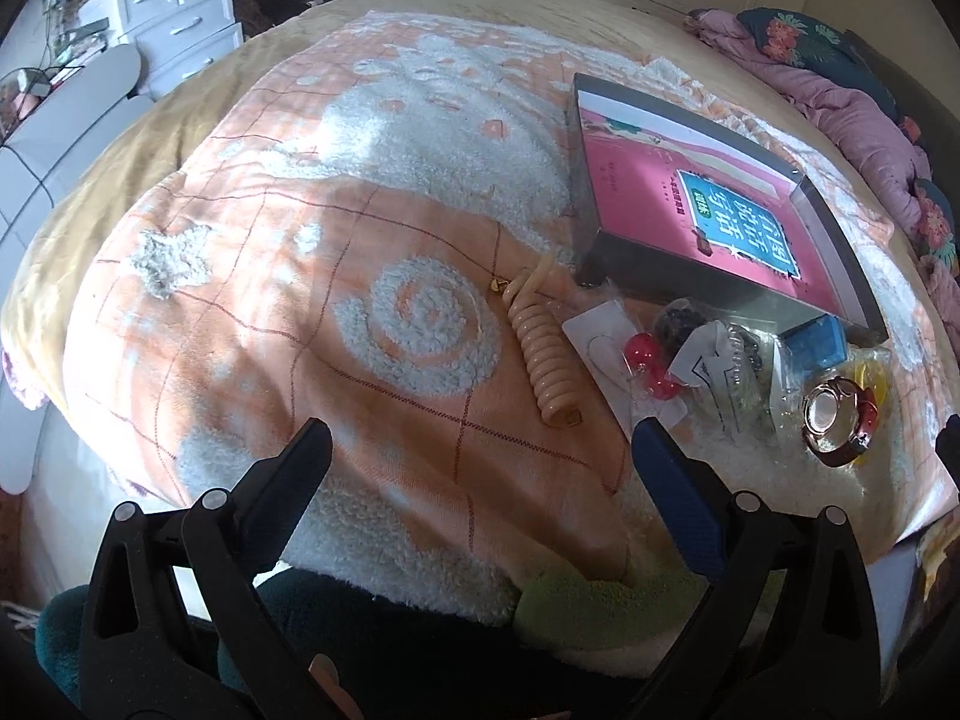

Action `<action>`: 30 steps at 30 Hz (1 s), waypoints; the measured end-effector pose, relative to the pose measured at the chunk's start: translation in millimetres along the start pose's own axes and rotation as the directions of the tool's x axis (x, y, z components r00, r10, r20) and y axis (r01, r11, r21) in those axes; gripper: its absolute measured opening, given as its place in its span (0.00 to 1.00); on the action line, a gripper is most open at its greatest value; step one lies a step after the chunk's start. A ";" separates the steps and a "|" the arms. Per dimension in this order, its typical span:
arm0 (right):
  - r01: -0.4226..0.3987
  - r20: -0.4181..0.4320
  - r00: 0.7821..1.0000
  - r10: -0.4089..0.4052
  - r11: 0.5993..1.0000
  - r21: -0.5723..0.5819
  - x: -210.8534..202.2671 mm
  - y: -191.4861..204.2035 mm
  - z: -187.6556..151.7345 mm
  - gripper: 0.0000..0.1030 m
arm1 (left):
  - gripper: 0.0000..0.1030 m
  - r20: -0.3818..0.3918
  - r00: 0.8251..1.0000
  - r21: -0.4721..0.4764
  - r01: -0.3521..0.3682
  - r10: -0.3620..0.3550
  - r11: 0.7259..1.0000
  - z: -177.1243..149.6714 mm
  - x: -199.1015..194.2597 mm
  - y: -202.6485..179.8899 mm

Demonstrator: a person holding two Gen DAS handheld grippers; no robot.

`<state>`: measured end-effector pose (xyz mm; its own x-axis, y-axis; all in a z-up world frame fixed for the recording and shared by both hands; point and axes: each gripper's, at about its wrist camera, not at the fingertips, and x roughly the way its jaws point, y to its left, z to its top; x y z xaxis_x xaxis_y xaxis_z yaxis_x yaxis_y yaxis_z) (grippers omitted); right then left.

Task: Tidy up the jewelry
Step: 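Grasp the peach coiled hair tie with the left tool while the right tool grasps the white claw clip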

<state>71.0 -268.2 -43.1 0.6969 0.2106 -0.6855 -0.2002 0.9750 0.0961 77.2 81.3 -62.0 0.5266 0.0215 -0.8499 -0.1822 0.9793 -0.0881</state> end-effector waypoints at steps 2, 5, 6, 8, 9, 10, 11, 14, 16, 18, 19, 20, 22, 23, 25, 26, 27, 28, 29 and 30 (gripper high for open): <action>0.000 -0.017 1.000 0.000 1.000 0.007 9.8 -7.3 -1.0 0.96 | 0.81 -0.011 1.000 0.010 0.013 -0.012 1.000 1.5 6.6 -1.5; -0.007 -0.037 0.999 0.007 1.000 -0.004 24.7 -13.4 -1.6 0.96 | 0.70 -0.025 1.000 0.021 0.009 -0.008 1.000 2.7 15.1 -2.8; -0.010 -0.041 0.999 0.010 1.000 -0.010 29.3 -14.6 -1.7 0.96 | 0.64 -0.028 1.000 0.020 0.011 -0.011 1.000 3.5 16.5 -3.5; -0.033 -0.053 0.998 0.031 0.999 -0.021 38.7 -16.1 -0.9 0.94 | 0.56 -0.034 0.999 0.023 0.029 -0.028 0.999 5.4 19.4 -3.7; -0.031 -0.060 0.998 0.030 0.999 -0.027 43.4 -16.0 -0.5 0.91 | 0.51 -0.035 0.999 0.026 0.032 -0.031 0.999 6.2 20.6 -4.0; -0.037 -0.066 0.997 0.034 0.999 -0.038 48.7 -15.9 0.1 0.85 | 0.47 -0.037 0.999 0.031 0.037 -0.036 0.999 6.8 21.6 -5.1; -0.045 -0.077 0.996 0.041 0.998 -0.049 54.1 -15.5 0.0 0.80 | 0.45 -0.036 0.999 0.037 0.041 -0.040 0.998 7.4 22.1 -6.6; -0.083 -0.120 0.990 0.076 0.995 -0.053 69.9 -15.3 0.5 0.65 | 0.37 -0.033 0.999 0.051 0.044 -0.042 0.998 10.2 23.6 -10.0; -0.095 -0.123 0.989 0.087 0.994 -0.059 77.8 -14.8 0.5 0.60 | 0.33 -0.031 0.998 0.050 0.048 -0.047 0.998 13.1 24.2 -10.5; -0.121 -0.117 0.987 0.113 0.990 -0.066 80.6 -13.8 1.9 0.54 | 0.32 -0.023 0.998 0.048 0.054 -0.053 0.997 16.1 23.4 -11.0; -0.130 -0.113 0.986 0.122 0.989 -0.065 81.6 -13.5 2.6 0.51 | 0.32 -0.019 0.998 0.048 0.058 -0.058 0.997 17.6 23.3 -11.5; -0.145 -0.110 0.984 0.138 0.987 -0.062 82.9 -13.8 3.7 0.49 | 0.32 -0.016 0.998 0.047 0.062 -0.061 0.997 18.7 23.3 -11.8; -0.178 -0.104 0.980 0.171 0.982 -0.057 85.0 -15.3 5.9 0.40 | 0.27 -0.016 0.998 0.046 0.067 -0.067 0.997 21.1 24.7 -12.8; -0.205 -0.108 0.974 0.199 0.978 -0.049 86.5 -16.1 6.5 0.32 | 0.25 -0.017 0.998 0.046 0.069 -0.068 0.997 21.9 25.8 -13.4; -0.241 -0.114 0.965 0.235 0.970 -0.039 89.0 -15.6 7.1 0.28 | 0.18 -0.022 0.997 0.044 0.080 -0.079 0.996 23.9 28.5 -13.8; -0.238 -0.110 0.966 0.232 0.970 -0.046 88.9 -15.0 6.7 0.28 | 0.17 -0.024 0.996 0.042 0.086 -0.085 0.995 24.5 29.3 -13.8; -0.238 -0.106 0.967 0.231 0.970 -0.052 88.3 -14.5 6.3 0.28 | 0.15 -0.026 0.995 0.040 0.094 -0.093 0.995 25.3 30.0 -13.7; -0.237 -0.102 0.968 0.230 0.970 -0.057 87.6 -14.1 6.2 0.27 | 0.11 -0.024 0.995 0.041 0.100 -0.099 0.994 25.7 29.9 -13.5; -0.234 -0.095 0.969 0.228 0.971 -0.058 85.8 -14.7 5.8 0.27 | 0.09 -0.020 0.994 0.042 0.109 -0.109 0.993 25.9 29.1 -13.3; -0.231 -0.088 0.970 0.226 0.972 -0.052 84.0 -16.5 5.4 0.27 | 0.09 -0.016 0.993 0.043 0.115 -0.114 0.992 26.1 28.0 -13.3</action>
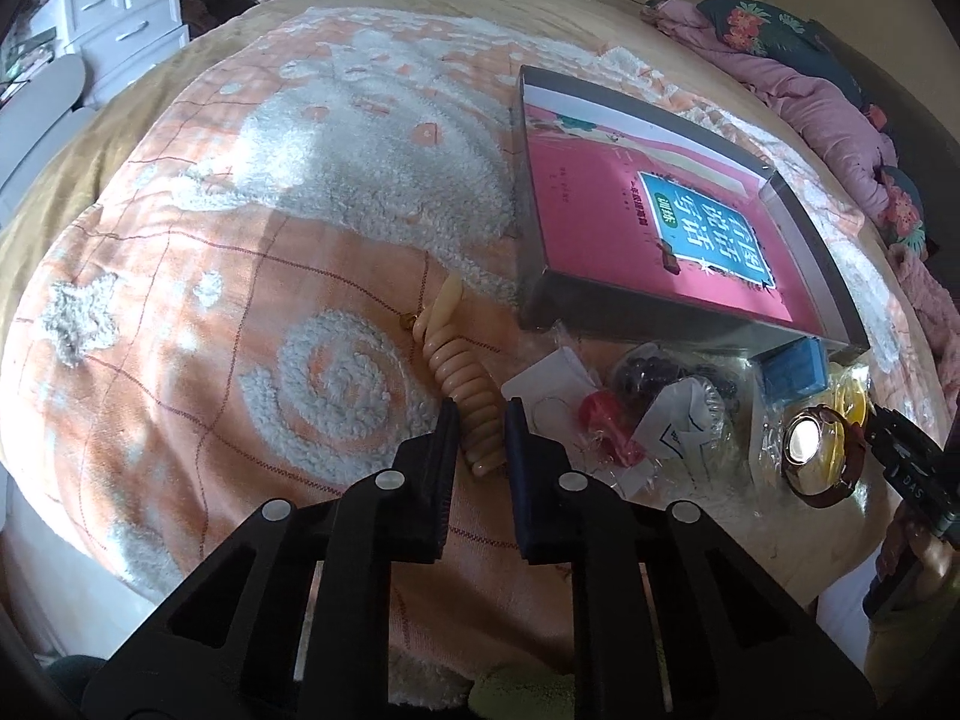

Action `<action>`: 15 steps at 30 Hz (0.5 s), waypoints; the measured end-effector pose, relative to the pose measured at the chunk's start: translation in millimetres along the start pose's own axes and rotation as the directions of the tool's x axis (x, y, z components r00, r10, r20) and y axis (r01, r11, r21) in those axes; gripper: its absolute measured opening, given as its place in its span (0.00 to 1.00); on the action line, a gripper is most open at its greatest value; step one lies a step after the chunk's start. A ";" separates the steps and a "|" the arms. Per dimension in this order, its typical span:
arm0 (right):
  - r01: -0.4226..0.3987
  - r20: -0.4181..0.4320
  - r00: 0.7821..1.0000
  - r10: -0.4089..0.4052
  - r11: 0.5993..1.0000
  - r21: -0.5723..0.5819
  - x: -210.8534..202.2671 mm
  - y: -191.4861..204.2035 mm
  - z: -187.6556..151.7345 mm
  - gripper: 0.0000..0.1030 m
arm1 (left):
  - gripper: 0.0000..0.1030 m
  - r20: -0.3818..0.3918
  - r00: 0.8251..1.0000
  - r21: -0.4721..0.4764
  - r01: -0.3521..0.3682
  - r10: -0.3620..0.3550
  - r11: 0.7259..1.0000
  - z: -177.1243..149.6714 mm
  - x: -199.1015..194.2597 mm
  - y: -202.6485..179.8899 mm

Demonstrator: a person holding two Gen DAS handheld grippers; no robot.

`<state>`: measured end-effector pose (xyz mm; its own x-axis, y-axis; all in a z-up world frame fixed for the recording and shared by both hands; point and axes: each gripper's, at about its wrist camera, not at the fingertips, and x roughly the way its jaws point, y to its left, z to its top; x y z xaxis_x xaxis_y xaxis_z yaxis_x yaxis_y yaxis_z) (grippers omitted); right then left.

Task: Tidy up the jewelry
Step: 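Grasp the peach coiled hair tie with the left tool while the right tool grasps the white claw clip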

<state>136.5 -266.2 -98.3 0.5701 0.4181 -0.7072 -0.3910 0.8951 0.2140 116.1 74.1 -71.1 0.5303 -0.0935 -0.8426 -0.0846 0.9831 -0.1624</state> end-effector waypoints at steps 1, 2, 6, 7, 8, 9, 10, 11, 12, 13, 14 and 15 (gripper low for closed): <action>0.005 0.005 1.000 -0.005 1.000 0.011 -2.4 -2.5 -0.9 0.27 | 0.08 0.003 1.000 0.001 0.002 -0.002 1.000 0.0 -1.0 0.1; 0.010 0.010 1.000 -0.010 1.000 0.024 -5.6 -5.4 -1.7 0.27 | 0.08 0.010 1.000 0.003 0.003 -0.003 1.000 0.1 -3.1 0.1; 0.034 0.039 0.999 -0.036 0.997 0.065 -22.8 -17.7 -4.4 0.26 | 0.06 0.054 0.999 0.023 -0.002 0.001 1.000 0.9 -17.6 -0.7; 0.039 0.046 0.998 -0.043 0.996 0.075 -26.8 -20.6 -4.7 0.26 | 0.04 0.062 0.998 0.022 0.000 -0.001 1.000 2.0 -20.9 -0.4; 0.048 0.056 0.997 -0.053 0.995 0.087 -33.2 -24.6 -5.1 0.26 | 0.00 0.074 0.997 0.020 0.005 -0.006 1.000 3.6 -25.3 0.7; 0.056 0.065 0.996 -0.063 0.994 0.095 -38.1 -27.2 -5.0 0.26 | 0.00 0.082 0.997 0.015 0.008 -0.010 1.000 5.4 -28.8 1.8; 0.062 0.075 0.995 -0.070 0.993 0.102 -43.4 -30.0 -4.4 0.26 | 0.00 0.092 0.996 0.010 0.010 -0.011 1.000 7.0 -32.2 2.7; 0.066 0.083 0.994 -0.075 0.992 0.106 -47.7 -31.4 -3.7 0.26 | 0.00 0.104 0.995 0.008 0.013 -0.013 1.000 9.6 -36.1 3.4; 0.073 0.094 0.992 -0.084 0.991 0.108 -52.0 -32.9 -2.4 0.26 | 0.00 0.108 0.994 0.013 0.011 -0.013 1.000 12.1 -38.3 3.6; 0.079 0.101 0.991 -0.090 0.991 0.109 -54.1 -34.0 0.0 0.26 | 0.00 0.112 0.994 0.017 0.008 -0.010 1.000 14.5 -40.2 3.6; 0.079 0.110 0.990 -0.091 0.991 0.111 -57.5 -35.3 1.8 0.26 | 0.00 0.113 0.994 0.015 0.008 -0.010 1.000 16.1 -41.0 4.2; 0.077 0.117 0.989 -0.090 0.991 0.113 -60.0 -35.8 3.5 0.26 | 0.00 0.111 0.994 0.015 0.012 -0.013 1.000 16.3 -41.6 5.1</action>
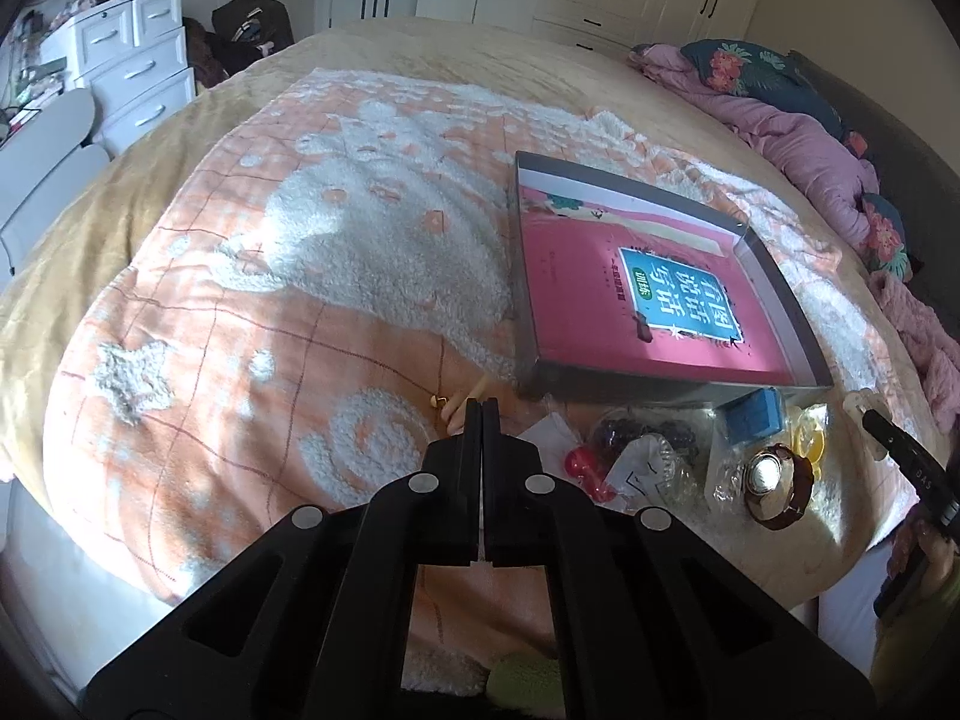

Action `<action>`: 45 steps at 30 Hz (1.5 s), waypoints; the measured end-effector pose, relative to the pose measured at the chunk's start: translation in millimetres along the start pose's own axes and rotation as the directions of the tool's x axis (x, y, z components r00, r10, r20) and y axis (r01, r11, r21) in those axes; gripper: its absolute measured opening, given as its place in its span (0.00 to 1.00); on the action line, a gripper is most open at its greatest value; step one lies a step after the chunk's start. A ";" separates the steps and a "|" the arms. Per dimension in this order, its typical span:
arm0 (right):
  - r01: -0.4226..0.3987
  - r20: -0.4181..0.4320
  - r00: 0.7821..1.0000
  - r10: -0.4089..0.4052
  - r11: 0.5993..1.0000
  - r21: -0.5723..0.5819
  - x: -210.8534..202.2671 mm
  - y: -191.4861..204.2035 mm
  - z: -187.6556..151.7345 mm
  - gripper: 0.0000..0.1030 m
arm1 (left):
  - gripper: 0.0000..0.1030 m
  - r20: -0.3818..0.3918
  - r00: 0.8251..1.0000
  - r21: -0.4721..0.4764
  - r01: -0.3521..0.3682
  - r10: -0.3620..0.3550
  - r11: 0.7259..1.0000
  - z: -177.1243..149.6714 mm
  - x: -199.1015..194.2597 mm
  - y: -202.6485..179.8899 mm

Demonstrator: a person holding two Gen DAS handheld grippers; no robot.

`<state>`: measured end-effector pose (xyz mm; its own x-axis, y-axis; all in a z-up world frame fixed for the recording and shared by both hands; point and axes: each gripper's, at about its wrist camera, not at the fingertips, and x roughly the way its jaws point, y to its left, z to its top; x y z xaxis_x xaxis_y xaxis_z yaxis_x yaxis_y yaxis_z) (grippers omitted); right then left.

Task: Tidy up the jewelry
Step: 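Grasp the peach coiled hair tie with the left tool while the right tool grasps the white claw clip, then carry the coil with the left tool while the right tool carries the claw clip into the box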

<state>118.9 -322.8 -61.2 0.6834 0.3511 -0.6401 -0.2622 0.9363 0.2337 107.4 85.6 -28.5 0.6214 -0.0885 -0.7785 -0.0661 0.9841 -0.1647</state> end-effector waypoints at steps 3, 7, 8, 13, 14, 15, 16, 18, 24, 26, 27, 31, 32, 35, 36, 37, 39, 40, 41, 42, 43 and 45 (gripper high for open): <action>-0.004 0.014 1.000 0.004 1.000 -0.007 -3.3 2.7 2.9 0.26 | 0.00 -0.034 0.999 -0.015 0.025 -0.026 1.000 -2.8 4.4 3.5; -0.026 0.018 0.999 0.027 1.000 -0.010 -2.6 8.6 4.4 0.26 | 0.03 -0.103 0.994 -0.027 0.039 -0.041 0.999 -12.9 20.3 5.1; -0.032 0.021 0.999 0.032 0.999 -0.012 -2.3 10.8 5.4 0.25 | 0.06 -0.119 0.991 -0.037 0.050 -0.054 0.998 -14.4 25.2 5.2; -0.063 0.033 0.997 0.064 0.998 -0.025 2.1 23.2 14.7 0.25 | 0.19 -0.163 0.986 -0.017 0.029 -0.031 0.999 -20.3 44.6 2.1; -0.065 0.038 0.997 0.066 0.997 -0.028 2.7 25.2 16.9 0.25 | 0.19 -0.171 0.985 -0.020 0.021 -0.024 1.000 -21.4 49.3 3.1; -0.073 0.039 0.996 0.074 0.997 -0.032 4.0 27.5 19.8 0.26 | 0.19 -0.178 0.984 -0.022 0.019 -0.023 1.000 -22.0 52.0 4.7; -0.080 0.039 0.996 0.081 0.996 -0.038 5.7 30.2 22.9 0.25 | 0.16 -0.186 0.982 -0.025 0.019 -0.024 1.000 -22.8 54.4 6.0; -0.089 0.043 0.995 0.092 0.994 -0.055 8.2 35.6 27.8 0.25 | 0.10 -0.183 0.983 -0.021 0.016 -0.019 1.000 -22.6 54.0 6.1; -0.114 0.063 0.991 0.120 0.989 -0.092 15.2 48.3 48.2 0.25 | 0.10 -0.062 0.998 0.027 -0.006 0.008 1.000 -4.3 19.3 -1.7; -0.121 0.070 0.989 0.128 0.987 -0.104 17.9 51.8 55.3 0.25 | 0.10 -0.027 1.000 0.037 0.001 0.000 0.999 8.6 7.7 -4.4; -0.123 0.074 0.989 0.131 0.987 -0.108 19.3 53.2 58.6 0.25 | 0.10 -0.006 1.000 0.040 0.001 0.000 0.999 16.6 3.4 -6.0; -0.130 0.076 0.987 0.139 0.984 -0.120 29.1 58.6 72.8 0.25 | 0.10 0.032 0.999 0.043 0.017 -0.019 0.999 42.5 2.7 -13.9; -0.130 0.077 0.987 0.140 0.984 -0.122 31.4 59.2 75.6 0.25 | 0.10 0.038 0.999 0.045 0.021 -0.023 0.999 48.5 5.1 -17.0; -0.130 0.067 0.988 0.139 0.984 -0.125 41.6 59.5 82.8 0.25 | 0.10 0.042 0.998 0.042 0.042 -0.043 0.998 64.6 16.9 -27.6; -0.129 0.063 0.988 0.138 0.984 -0.126 45.6 59.4 84.7 0.25 | 0.10 0.042 0.998 0.043 0.050 -0.052 0.998 68.8 21.1 -32.0; -0.127 0.059 0.989 0.136 0.984 -0.126 48.8 59.7 85.9 0.26 | 0.10 0.041 0.997 0.045 0.057 -0.059 0.997 71.5 24.0 -35.5; -0.123 0.040 0.991 0.129 0.984 -0.126 58.4 59.4 87.5 0.25 | 0.10 0.037 0.997 0.055 0.066 -0.068 0.996 76.9 32.0 -44.0; -0.120 0.032 0.992 0.125 0.985 -0.126 62.6 59.0 88.0 0.25 | 0.10 0.033 0.997 0.059 0.070 -0.072 0.996 78.2 35.5 -47.2; -0.118 0.021 0.992 0.122 0.985 -0.126 67.9 58.5 88.2 0.25 | 0.10 0.029 0.997 0.063 0.074 -0.076 0.995 79.6 39.5 -50.5; -0.113 0.010 0.993 0.115 0.986 -0.125 73.2 57.5 88.0 0.26 | 0.10 0.026 0.997 0.068 0.075 -0.077 0.995 80.1 43.5 -54.1; -0.110 0.000 0.994 0.111 0.987 -0.118 78.1 55.7 87.7 0.25 | 0.10 0.020 0.997 0.076 0.077 -0.079 0.994 80.7 48.4 -58.6; -0.110 -0.018 0.994 0.109 0.988 -0.107 87.0 53.0 86.6 0.26 | 0.10 0.011 0.997 0.091 0.079 -0.080 0.993 79.2 56.8 -65.8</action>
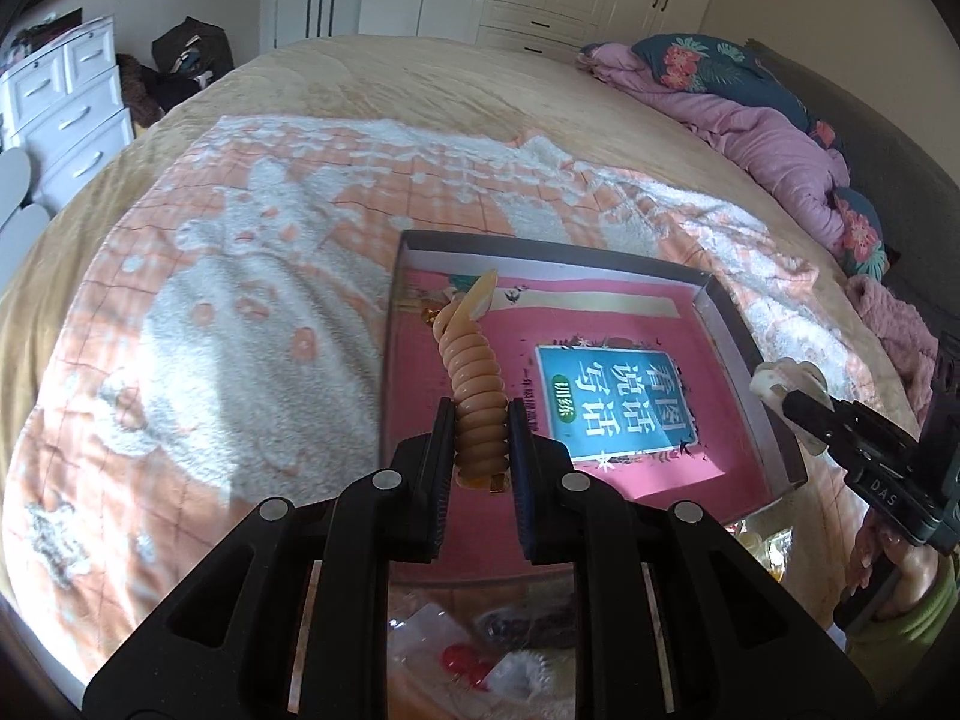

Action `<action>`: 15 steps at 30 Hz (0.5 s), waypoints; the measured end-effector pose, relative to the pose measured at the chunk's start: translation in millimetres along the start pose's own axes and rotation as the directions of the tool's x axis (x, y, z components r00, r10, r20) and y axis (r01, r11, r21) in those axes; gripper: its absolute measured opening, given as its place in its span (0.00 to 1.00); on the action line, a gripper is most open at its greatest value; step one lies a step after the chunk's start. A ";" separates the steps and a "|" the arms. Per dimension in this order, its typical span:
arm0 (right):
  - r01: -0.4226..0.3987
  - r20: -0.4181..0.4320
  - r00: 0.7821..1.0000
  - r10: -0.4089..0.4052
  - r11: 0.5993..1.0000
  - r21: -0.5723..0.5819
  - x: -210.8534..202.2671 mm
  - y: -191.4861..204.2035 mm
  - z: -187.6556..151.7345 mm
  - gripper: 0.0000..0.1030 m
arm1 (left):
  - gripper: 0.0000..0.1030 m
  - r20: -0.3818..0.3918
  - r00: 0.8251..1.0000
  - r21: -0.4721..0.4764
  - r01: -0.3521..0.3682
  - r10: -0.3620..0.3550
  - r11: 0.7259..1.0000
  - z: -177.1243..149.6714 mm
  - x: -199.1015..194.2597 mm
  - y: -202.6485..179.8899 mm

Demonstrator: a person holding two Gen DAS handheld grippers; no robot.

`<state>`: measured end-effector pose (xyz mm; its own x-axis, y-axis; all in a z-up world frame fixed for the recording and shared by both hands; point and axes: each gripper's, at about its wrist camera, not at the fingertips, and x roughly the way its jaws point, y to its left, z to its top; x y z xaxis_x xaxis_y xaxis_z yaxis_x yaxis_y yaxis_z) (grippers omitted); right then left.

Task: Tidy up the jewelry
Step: 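Carry the coil with the left tool while the right tool carries the claw clip into the box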

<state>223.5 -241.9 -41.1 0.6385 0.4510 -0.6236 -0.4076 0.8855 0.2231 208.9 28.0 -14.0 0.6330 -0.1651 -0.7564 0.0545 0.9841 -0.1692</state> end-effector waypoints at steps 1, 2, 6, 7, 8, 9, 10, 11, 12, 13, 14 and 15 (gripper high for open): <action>0.005 -0.008 1.000 -0.005 1.000 0.003 3.5 -1.3 -0.6 0.26 | 0.10 -0.006 1.000 0.007 0.001 -0.001 1.000 -0.6 4.2 -2.7; 0.010 -0.021 1.000 -0.010 1.000 0.007 8.5 -3.1 -2.2 0.26 | 0.10 -0.010 1.000 0.014 0.002 -0.002 1.000 -1.5 8.0 -4.9; 0.022 -0.049 0.999 -0.021 0.999 0.027 20.5 -8.4 -8.8 0.26 | 0.10 -0.042 0.999 0.029 0.005 -0.004 1.000 -9.1 26.1 -11.9; 0.026 -0.055 0.998 -0.024 0.999 0.033 22.9 -9.8 -10.6 0.26 | 0.10 -0.049 0.999 0.032 0.005 -0.003 0.999 -11.1 29.5 -12.5; 0.029 -0.060 0.998 -0.027 0.999 0.036 24.7 -10.6 -11.4 0.26 | 0.10 -0.055 0.998 0.036 0.003 -0.001 0.999 -13.7 32.5 -13.4; 0.031 -0.064 0.998 -0.028 0.999 0.039 26.7 -11.2 -12.9 0.26 | 0.10 -0.061 0.998 0.040 0.002 0.000 0.999 -15.9 35.7 -14.2; 0.034 -0.068 0.997 -0.031 0.999 0.038 28.4 -11.3 -14.1 0.26 | 0.10 -0.066 0.998 0.043 0.001 0.002 0.999 -16.9 38.2 -15.0; 0.039 -0.072 0.997 -0.036 0.999 0.037 30.1 -11.3 -15.3 0.26 | 0.10 -0.071 0.997 0.045 0.001 0.002 0.999 -18.3 40.5 -15.3; 0.042 -0.077 0.996 -0.039 0.998 0.038 31.9 -11.6 -16.0 0.26 | 0.10 -0.076 0.997 0.046 0.001 0.002 0.999 -19.4 42.3 -15.4; 0.044 -0.082 0.996 -0.040 0.998 0.043 33.4 -12.4 -16.9 0.26 | 0.10 -0.078 0.997 0.048 -0.001 0.005 0.999 -20.0 43.4 -15.5; 0.044 -0.085 0.996 -0.040 0.998 0.046 34.0 -13.0 -17.6 0.26 | 0.10 -0.079 0.997 0.049 -0.003 0.007 0.999 -20.7 44.3 -15.1; 0.045 -0.087 0.995 -0.040 0.998 0.049 34.4 -13.6 -18.4 0.26 | 0.10 -0.080 0.997 0.051 -0.005 0.009 0.999 -21.4 45.0 -14.6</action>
<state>238.9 -240.6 -79.4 0.5955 0.4036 -0.6946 -0.3462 0.9092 0.2314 220.1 4.8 -59.1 0.5693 -0.1610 -0.8062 0.0907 0.9869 -0.1331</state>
